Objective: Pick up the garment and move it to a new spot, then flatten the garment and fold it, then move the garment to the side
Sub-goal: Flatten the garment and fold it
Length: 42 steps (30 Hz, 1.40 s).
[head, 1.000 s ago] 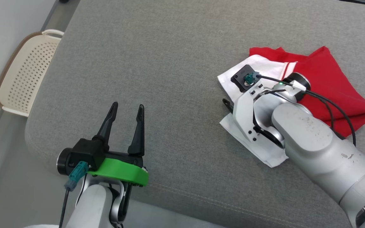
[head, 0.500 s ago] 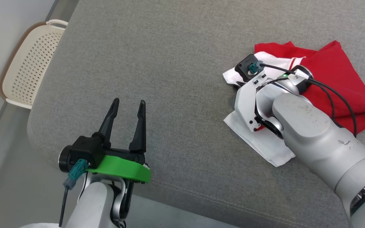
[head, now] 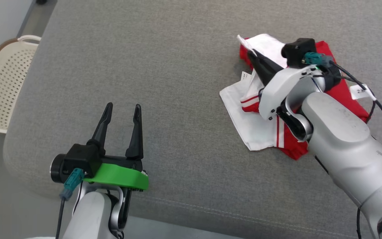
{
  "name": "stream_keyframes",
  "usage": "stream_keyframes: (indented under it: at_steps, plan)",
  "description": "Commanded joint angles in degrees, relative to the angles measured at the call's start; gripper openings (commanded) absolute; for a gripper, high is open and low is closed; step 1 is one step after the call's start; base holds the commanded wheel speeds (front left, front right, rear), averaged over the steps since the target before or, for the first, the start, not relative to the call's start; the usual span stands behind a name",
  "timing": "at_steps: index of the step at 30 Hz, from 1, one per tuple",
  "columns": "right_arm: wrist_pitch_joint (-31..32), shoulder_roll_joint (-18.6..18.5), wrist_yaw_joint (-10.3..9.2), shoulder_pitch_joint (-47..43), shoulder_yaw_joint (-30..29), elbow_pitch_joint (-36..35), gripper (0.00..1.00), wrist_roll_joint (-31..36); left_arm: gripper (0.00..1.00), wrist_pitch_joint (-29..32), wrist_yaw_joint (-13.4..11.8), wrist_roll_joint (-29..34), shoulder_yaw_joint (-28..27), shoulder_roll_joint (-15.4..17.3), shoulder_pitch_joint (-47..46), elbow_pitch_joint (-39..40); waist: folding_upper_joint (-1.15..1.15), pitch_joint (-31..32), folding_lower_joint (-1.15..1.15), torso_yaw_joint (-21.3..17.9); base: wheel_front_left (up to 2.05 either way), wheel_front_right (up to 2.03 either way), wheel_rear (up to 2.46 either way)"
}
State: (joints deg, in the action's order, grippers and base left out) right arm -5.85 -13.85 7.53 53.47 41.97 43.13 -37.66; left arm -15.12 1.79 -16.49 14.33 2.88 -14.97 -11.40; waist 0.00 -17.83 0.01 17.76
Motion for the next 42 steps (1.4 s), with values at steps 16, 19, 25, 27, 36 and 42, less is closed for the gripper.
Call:
stream_keyframes:
  at_steps: [16, 19, 25, 27, 36, 42]
  plan:
    - [-7.2, -4.9, -0.06, -24.8, -23.2, -22.1, 0.00, -6.8, 1.00, 0.0, 1.9, 3.8, -3.1, 1.0, 0.9, 0.1, 0.00, 1.0, -0.01, -10.0, 0.00, 0.00, 0.00]
    - [-7.8, -3.4, -0.05, -29.5, -28.8, -22.9, 0.00, -6.5, 1.00, 0.0, 2.1, 4.3, -3.5, 1.2, 1.0, -0.1, 0.00, 1.3, -0.01, -10.9, 0.00, 0.00, 0.00]
    - [-8.7, 0.6, -0.05, -36.1, -39.3, -20.5, 0.00, -2.2, 1.00, 0.0, 2.3, 4.7, -3.6, 1.5, 1.1, -0.3, 0.00, 1.6, -0.01, -12.3, 0.00, 0.00, 0.00]
    - [-9.0, 2.0, -0.05, -37.2, -42.5, -19.4, 0.00, 0.2, 1.00, 0.0, 2.3, 4.8, -3.6, 1.6, 1.3, -0.2, 0.00, 1.6, -0.01, -12.7, 0.00, 0.00, 0.00]
    - [-9.4, 6.7, -0.05, -38.2, -48.3, -15.7, 1.00, 7.3, 1.00, 0.0, 2.3, 5.5, -3.2, 2.7, 1.3, 0.0, 0.00, 1.9, -0.01, -14.0, 0.00, 0.00, 0.00]
    - [-9.3, 7.9, -0.05, -40.6, -52.6, -22.6, 1.00, 14.1, 1.00, 0.0, 1.5, 6.1, -2.7, 2.9, 2.2, 1.7, 0.00, 3.1, -0.01, -14.6, 0.00, 0.00, 0.00]
